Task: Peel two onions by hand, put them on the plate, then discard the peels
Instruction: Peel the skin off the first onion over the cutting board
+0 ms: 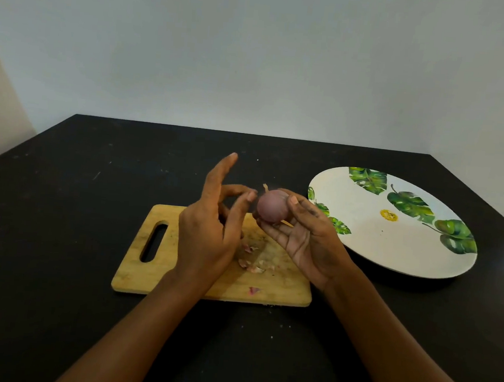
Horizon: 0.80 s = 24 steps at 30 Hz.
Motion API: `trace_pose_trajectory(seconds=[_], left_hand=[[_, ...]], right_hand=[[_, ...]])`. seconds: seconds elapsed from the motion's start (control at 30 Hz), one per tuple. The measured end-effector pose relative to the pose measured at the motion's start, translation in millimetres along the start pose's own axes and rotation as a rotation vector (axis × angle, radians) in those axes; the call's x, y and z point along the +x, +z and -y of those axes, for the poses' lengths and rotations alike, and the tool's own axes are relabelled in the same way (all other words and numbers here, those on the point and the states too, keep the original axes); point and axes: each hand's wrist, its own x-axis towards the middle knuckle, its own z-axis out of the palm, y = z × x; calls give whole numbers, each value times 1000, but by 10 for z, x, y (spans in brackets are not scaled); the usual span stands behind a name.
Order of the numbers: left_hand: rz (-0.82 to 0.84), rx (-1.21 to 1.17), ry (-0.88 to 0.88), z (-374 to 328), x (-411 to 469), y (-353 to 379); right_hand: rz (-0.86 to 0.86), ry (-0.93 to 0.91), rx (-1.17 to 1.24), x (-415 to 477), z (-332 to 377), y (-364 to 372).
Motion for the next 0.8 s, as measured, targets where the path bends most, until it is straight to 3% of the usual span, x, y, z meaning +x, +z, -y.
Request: trace_pose_trajectory(seconds=[0.3,0.8], left_hand=[[203,80,15,12,-29,58],[219,76,-14,47,-42,83]], right_hand=[[25,6,-46,-15,-3,11],[37,6,-89,-14,-28,9]])
